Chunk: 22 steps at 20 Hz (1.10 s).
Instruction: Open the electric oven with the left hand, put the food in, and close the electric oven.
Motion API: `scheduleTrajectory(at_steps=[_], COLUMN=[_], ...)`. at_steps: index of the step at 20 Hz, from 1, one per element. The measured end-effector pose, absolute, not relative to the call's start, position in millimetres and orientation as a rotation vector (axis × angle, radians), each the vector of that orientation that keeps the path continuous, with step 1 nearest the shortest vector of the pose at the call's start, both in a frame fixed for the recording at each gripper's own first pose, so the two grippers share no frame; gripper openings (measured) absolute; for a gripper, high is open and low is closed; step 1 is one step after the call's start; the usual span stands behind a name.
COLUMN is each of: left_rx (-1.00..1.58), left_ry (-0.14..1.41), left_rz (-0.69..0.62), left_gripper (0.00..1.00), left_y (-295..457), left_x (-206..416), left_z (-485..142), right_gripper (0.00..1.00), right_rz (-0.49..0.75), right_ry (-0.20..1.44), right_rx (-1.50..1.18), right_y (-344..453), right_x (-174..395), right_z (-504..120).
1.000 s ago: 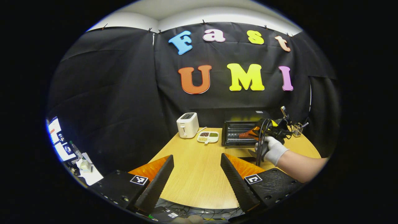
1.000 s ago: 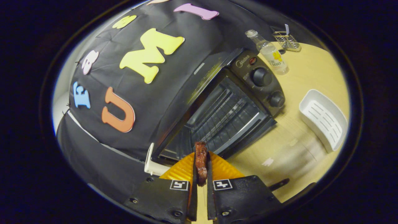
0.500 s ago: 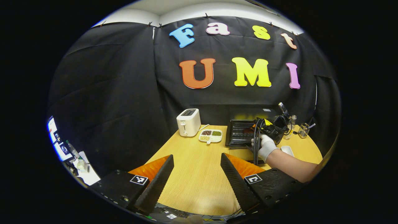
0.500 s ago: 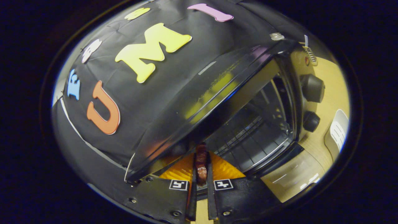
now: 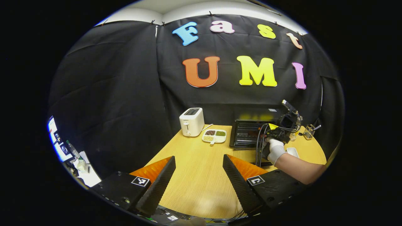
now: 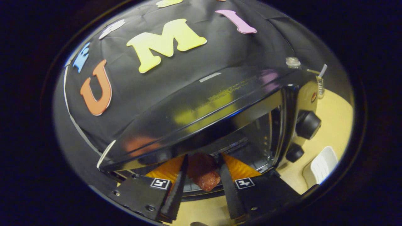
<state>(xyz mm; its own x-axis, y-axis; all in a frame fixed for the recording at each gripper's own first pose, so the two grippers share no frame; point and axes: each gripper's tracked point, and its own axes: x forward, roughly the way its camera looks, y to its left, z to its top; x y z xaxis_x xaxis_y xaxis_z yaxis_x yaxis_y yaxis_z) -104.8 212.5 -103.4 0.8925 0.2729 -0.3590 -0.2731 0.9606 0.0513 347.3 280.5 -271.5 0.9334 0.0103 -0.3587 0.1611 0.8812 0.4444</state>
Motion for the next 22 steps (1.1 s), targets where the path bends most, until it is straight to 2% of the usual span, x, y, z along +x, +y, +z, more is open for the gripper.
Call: scheduleTrajectory(at_steps=[1, 3, 6, 9, 10, 11, 16, 17, 19, 22], left_rx=[-0.001, 0.003, -0.002, -0.009, -0.014, -0.013, -0.012, -0.018, -0.033, -0.071], left_ry=[0.377, 0.368, 0.354, 0.329, 0.319, 0.309, 0.267, 0.26, 0.242, 0.215], left_rz=[0.28, 0.276, 0.28, 0.285, 0.282, 0.28, 0.241, 0.23, 0.217, 0.223], left_gripper=[0.96, 0.96, 0.96, 0.96, 0.97, 0.96, 0.96, 0.97, 0.96, 0.96], left_y=[212, 209, 208, 204, 203, 202, 195, 192, 191, 192], left_x=[-105, -107, -111, -121, -127, -134, -184, -197, -224, -270], left_z=[-104, -101, -99, -94, -93, -92, -90, -90, -90, -89], right_gripper=[0.64, 0.76, 0.79, 0.8, 0.82, 0.91, 0.92, 0.94, 1.0, 1.0], right_rz=[-0.073, -0.055, -0.001, 0.105, 0.149, 0.179, 0.266, 0.293, 0.287, 0.253], right_ry=[0.354, 0.353, 0.352, 0.33, 0.333, 0.329, 0.219, 0.2, 0.162, 0.094], right_rx=[0.458, 0.408, 0.353, 0.247, 0.206, 0.184, 0.116, 0.112, 0.072, 0.011], right_y=[280, 280, 291, 313, 319, 322, 317, 316, 297, 264], right_x=[344, 337, 318, 283, 266, 252, 160, 133, 83, 12], right_z=[-268, -265, -256, -237, -231, -224, -153, -137, -108, -64])
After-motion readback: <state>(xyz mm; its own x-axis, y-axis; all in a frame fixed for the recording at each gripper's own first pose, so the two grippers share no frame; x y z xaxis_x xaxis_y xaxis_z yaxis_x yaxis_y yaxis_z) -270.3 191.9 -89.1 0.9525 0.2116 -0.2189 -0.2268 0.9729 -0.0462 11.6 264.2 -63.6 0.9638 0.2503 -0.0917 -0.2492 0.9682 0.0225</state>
